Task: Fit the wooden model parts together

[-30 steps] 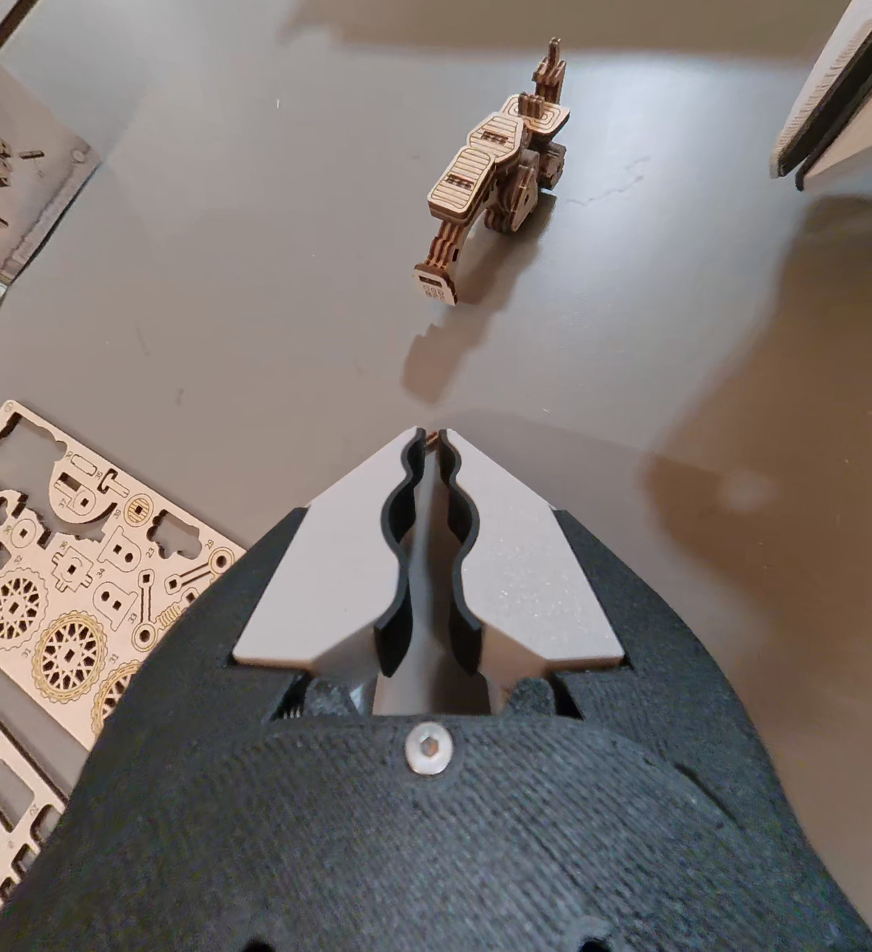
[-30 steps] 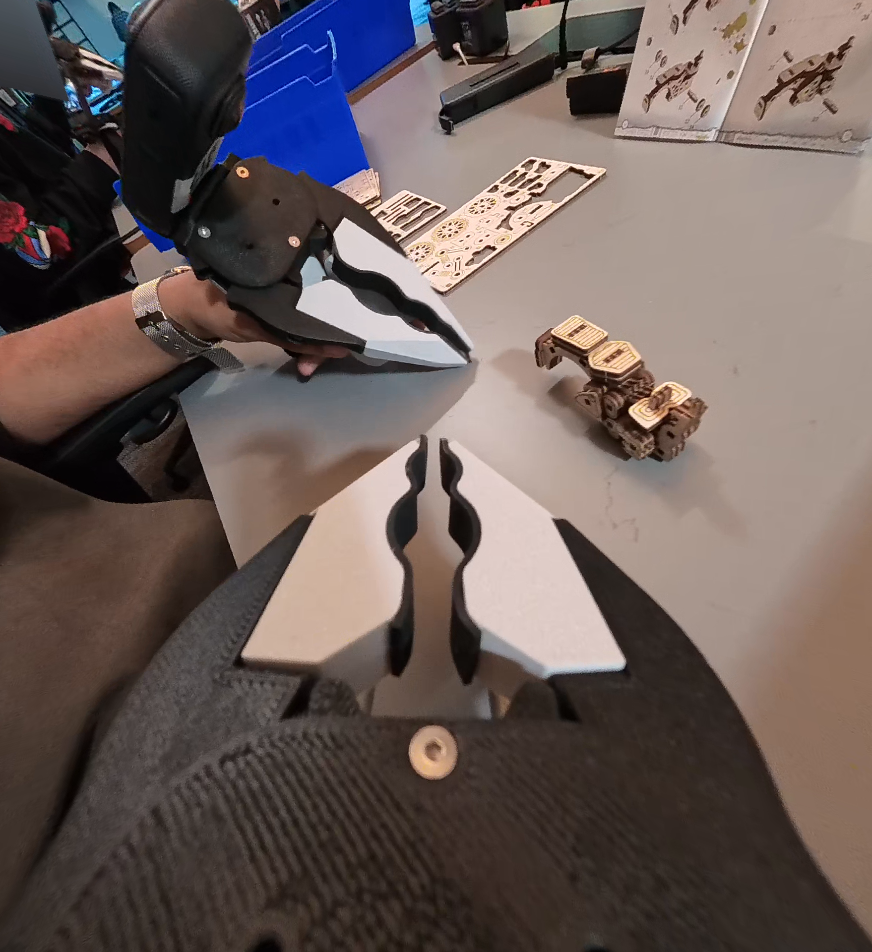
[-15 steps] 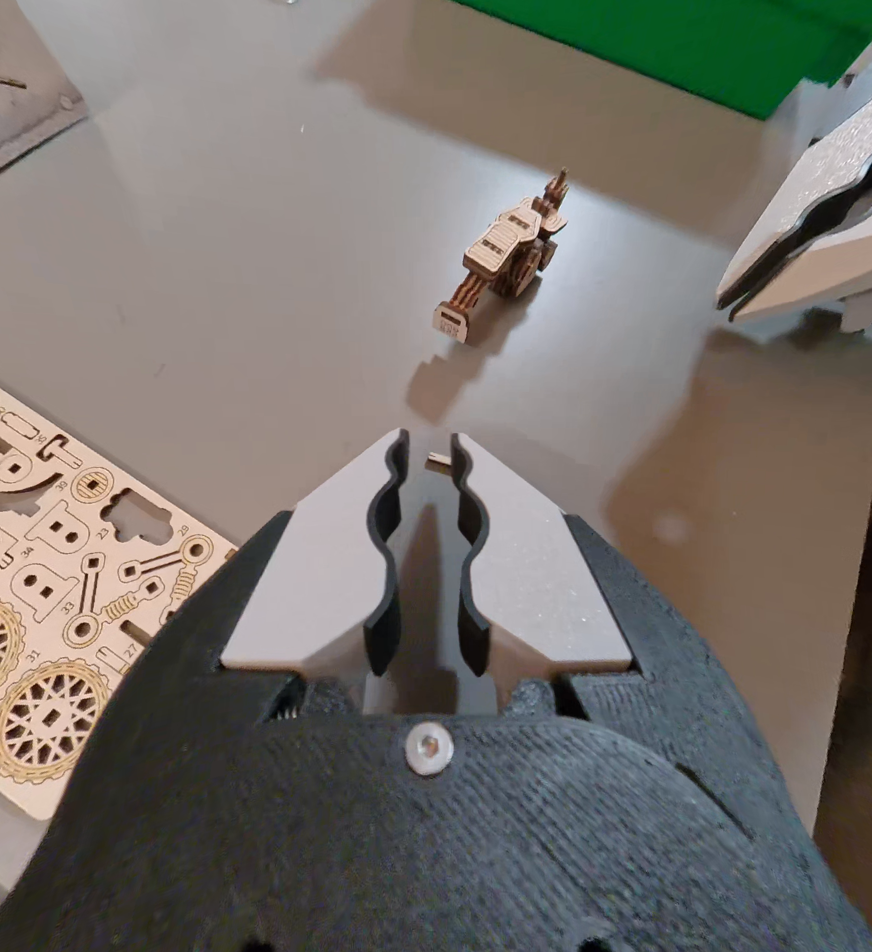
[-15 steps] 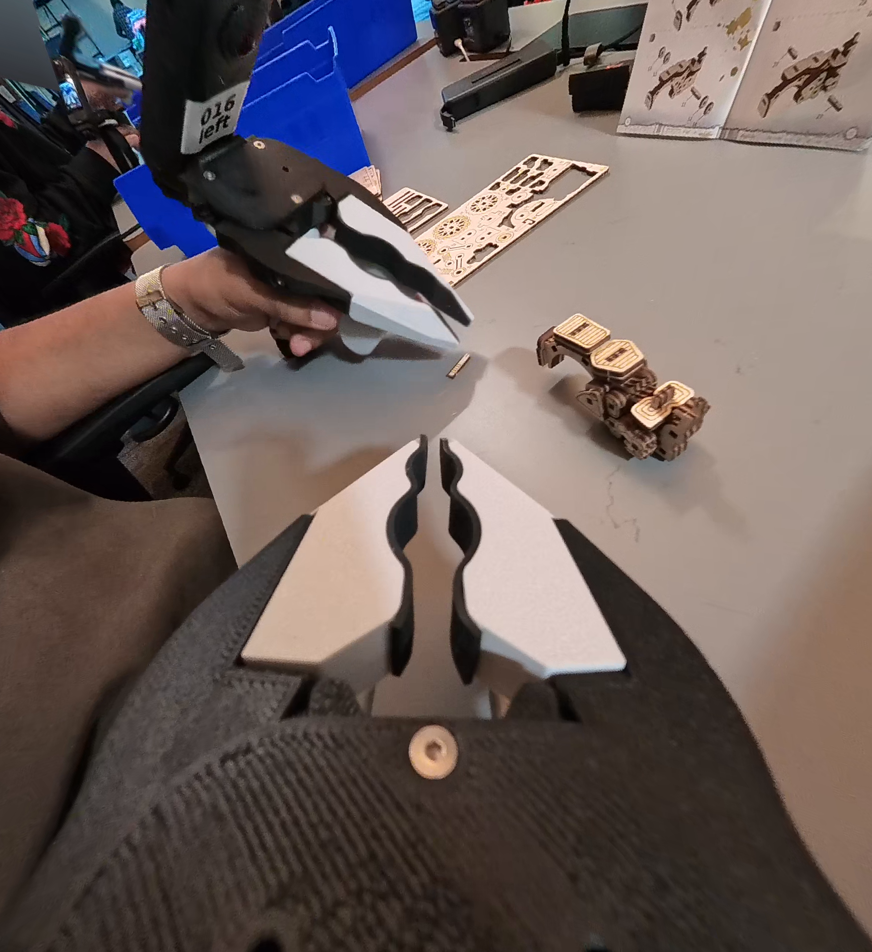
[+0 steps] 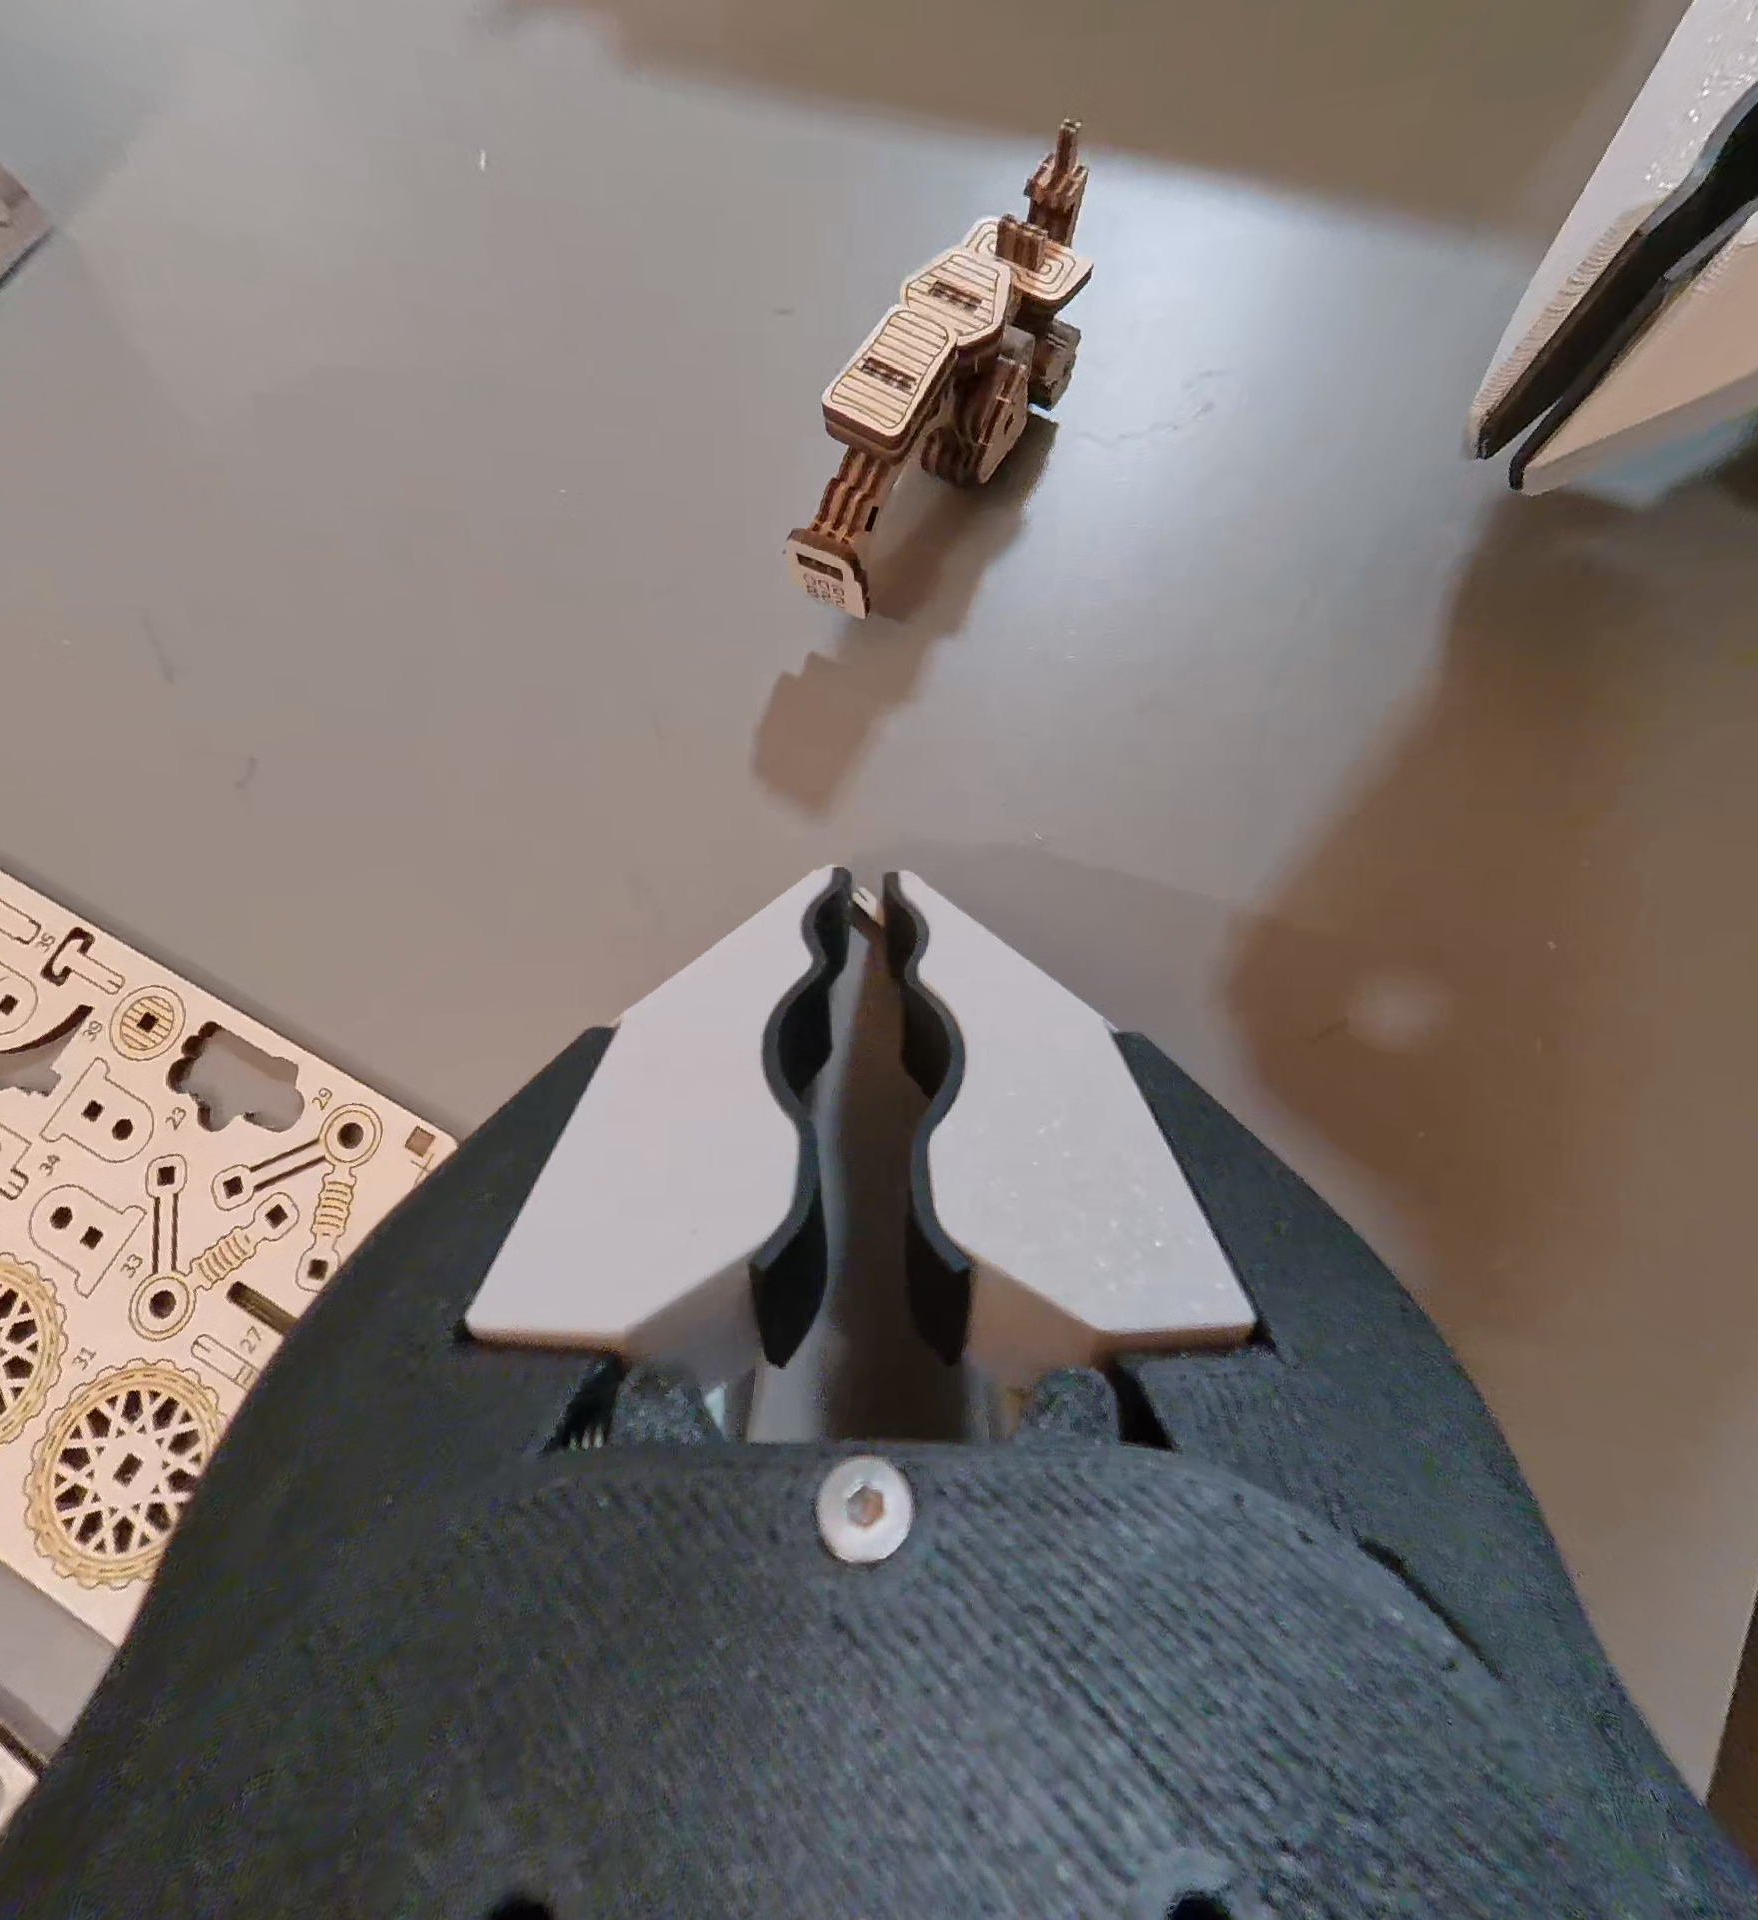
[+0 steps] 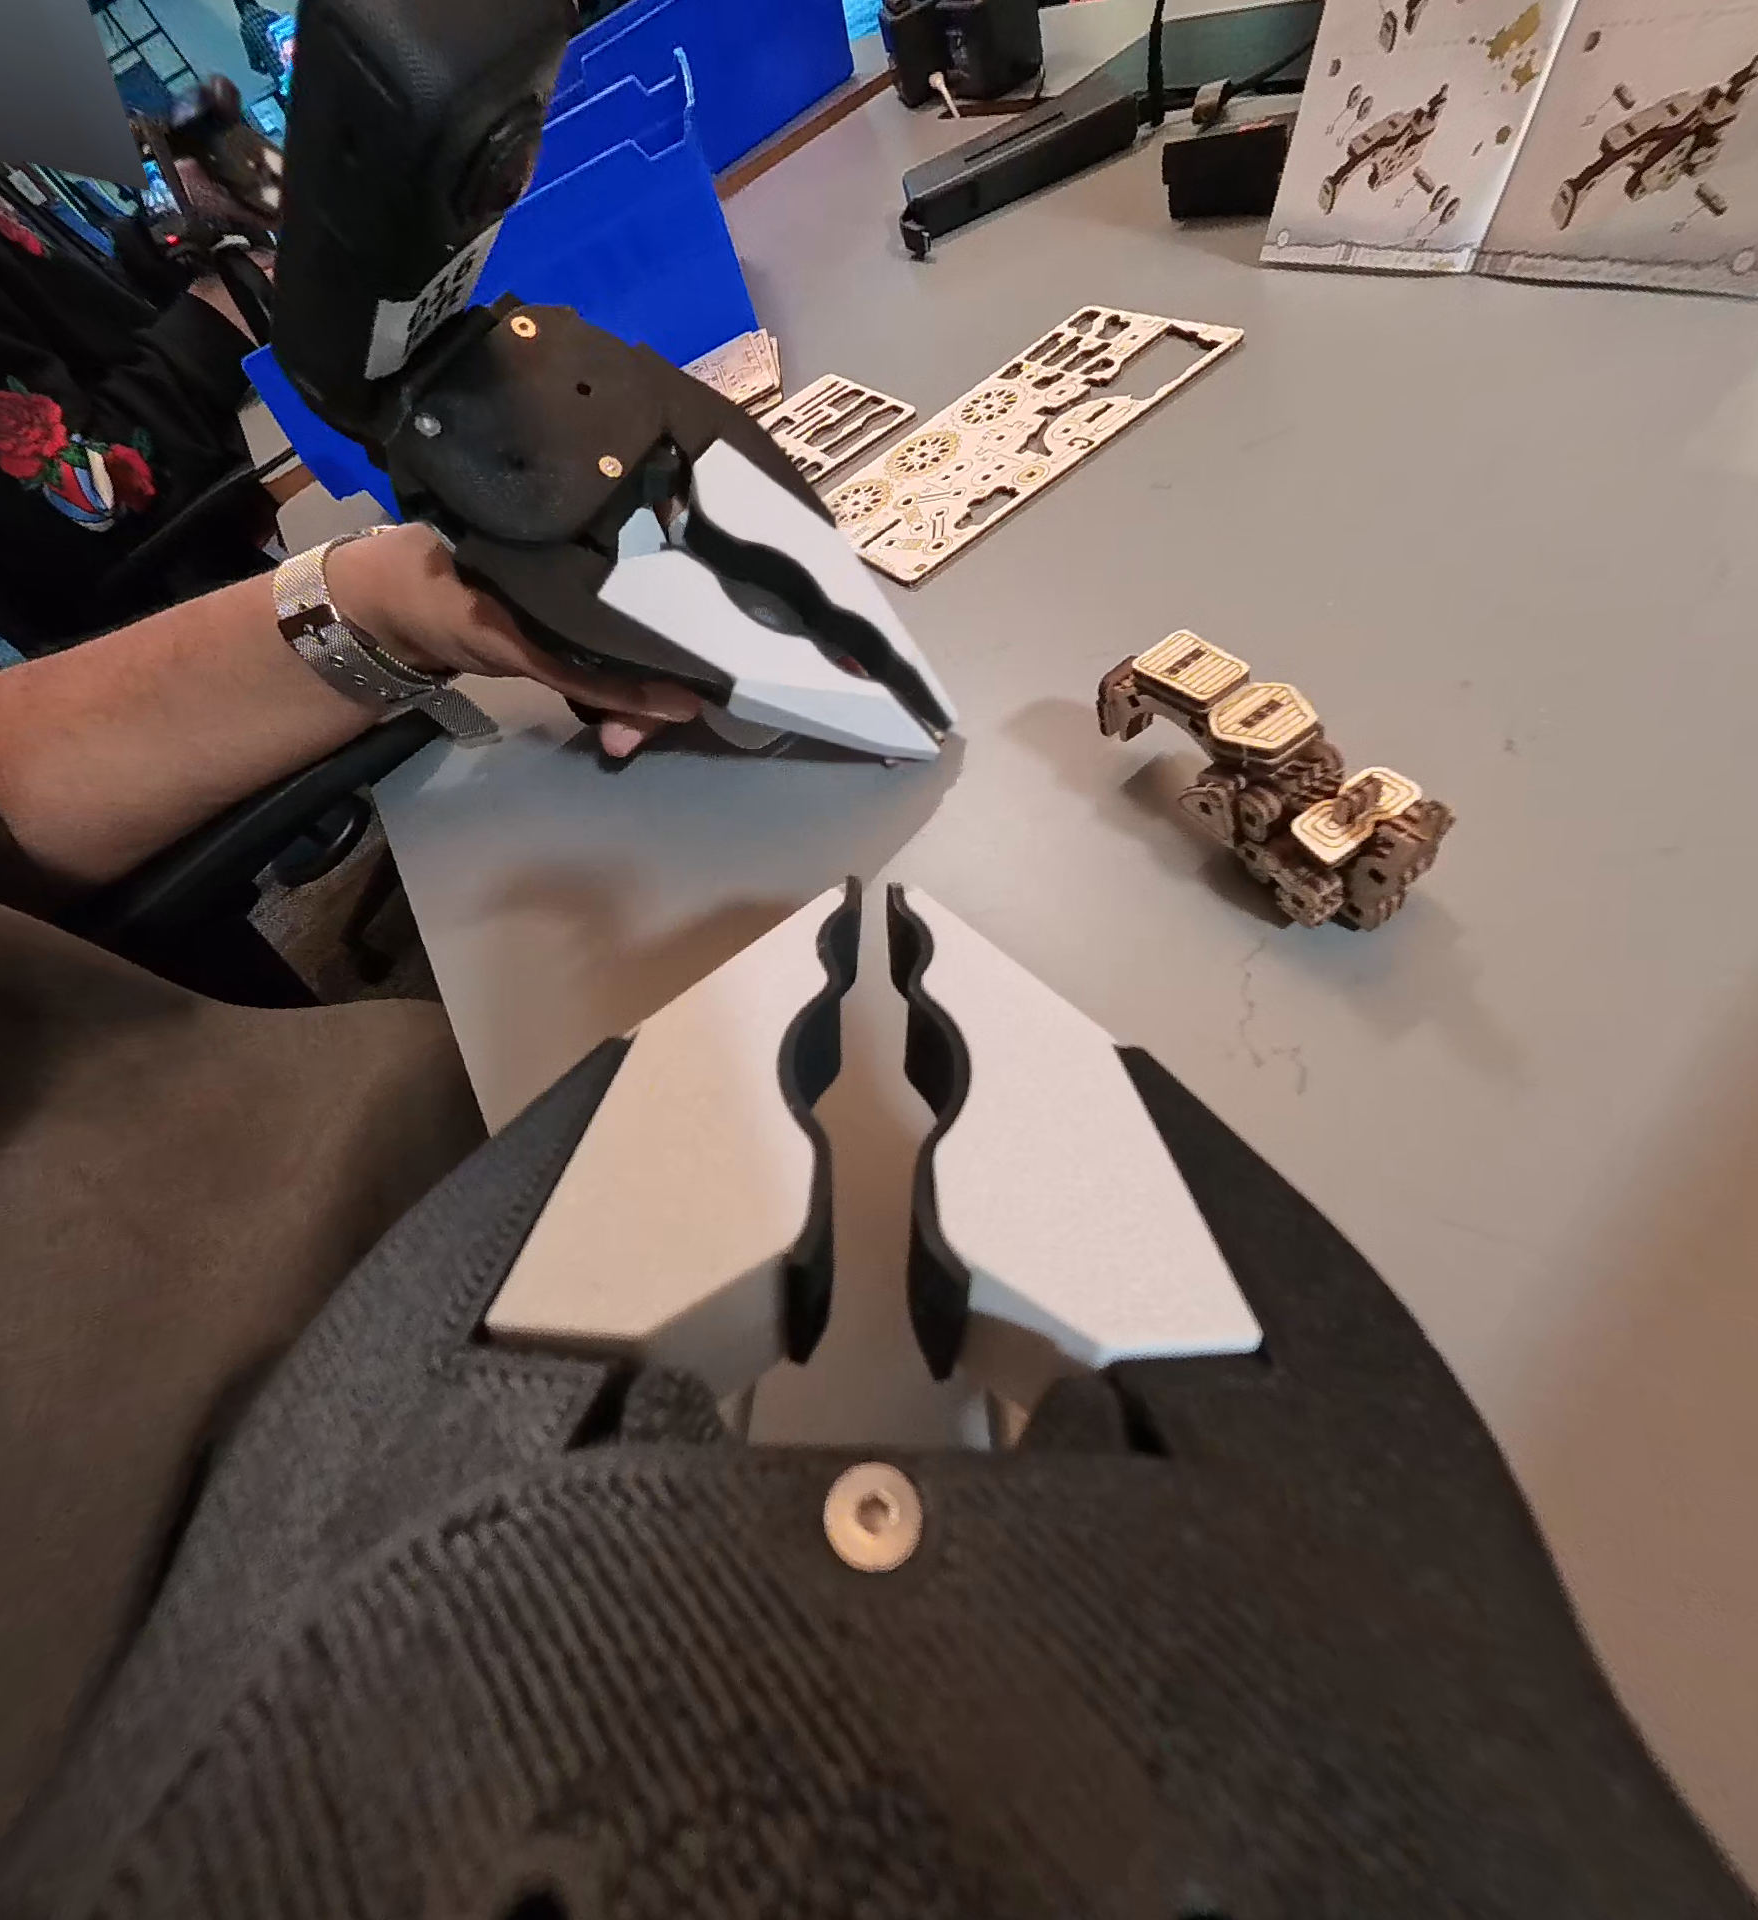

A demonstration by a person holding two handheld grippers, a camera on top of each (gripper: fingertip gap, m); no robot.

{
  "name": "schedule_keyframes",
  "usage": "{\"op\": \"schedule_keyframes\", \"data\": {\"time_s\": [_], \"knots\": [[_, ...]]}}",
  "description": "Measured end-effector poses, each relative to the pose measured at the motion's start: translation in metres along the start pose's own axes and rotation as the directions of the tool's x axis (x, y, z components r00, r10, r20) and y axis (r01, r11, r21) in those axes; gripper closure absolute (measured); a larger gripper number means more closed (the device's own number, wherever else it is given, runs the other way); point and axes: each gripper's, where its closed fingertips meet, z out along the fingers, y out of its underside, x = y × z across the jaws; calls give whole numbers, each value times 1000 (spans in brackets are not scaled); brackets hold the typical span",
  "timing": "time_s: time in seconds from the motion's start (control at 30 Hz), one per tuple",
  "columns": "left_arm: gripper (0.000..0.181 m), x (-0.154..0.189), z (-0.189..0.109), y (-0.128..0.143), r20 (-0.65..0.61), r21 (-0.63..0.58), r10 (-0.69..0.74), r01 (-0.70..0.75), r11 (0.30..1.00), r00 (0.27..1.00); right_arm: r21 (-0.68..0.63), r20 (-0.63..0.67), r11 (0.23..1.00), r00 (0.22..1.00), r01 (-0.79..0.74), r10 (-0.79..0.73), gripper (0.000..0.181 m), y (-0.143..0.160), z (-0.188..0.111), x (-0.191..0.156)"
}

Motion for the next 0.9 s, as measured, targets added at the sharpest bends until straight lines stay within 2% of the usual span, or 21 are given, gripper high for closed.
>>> {"op": "schedule_keyframes", "data": {"time_s": [0.17, 0.3, 0.37, 0.53, 0.6, 0.7, 0.83, 0.9], "knots": [[179, -1, -1, -1, 1, 12, -7, 7, 1000, 1000, 0, -2, 1000, 1000, 3, -3, 179, 0, 0, 0], [176, -4, -7, -9, -41, 69, -108, 111, 991, 993, 0, -2, 1000, 1000, 3, -3, 179, 0, 0, 0], [170, -8, -9, -4, -26, 24, -164, 164, 986, 986, 1, -2, 1000, 1000, 2, -2, 179, 0, 0, 0], [159, -1, -8, 8, -7, -66, -175, 174, 983, 985, 6, -4, 1000, 1000, -6, 6, 179, -1, -1, 2], [163, -3, -6, 6, 20, -55, -173, 174, 983, 985, 6, 2, 1000, 1000, -14, 14, 178, -1, -1, 2], [179, -10, -6, 7, 75, -58, -147, 151, 987, 986, 5, 5, 1000, 1000, -18, 18, 178, -1, -1, 2], [180, -7, -6, 5, 63, -50, -142, 145, 988, 988, 3, 4, 1000, 1000, -15, 15, 178, 0, 0, 1], [180, -1, -7, -5, 19, 1, -184, 184, 983, 983, 1, -1, 1000, 1000, -8, 8, 178, 0, 0, 2]]}}
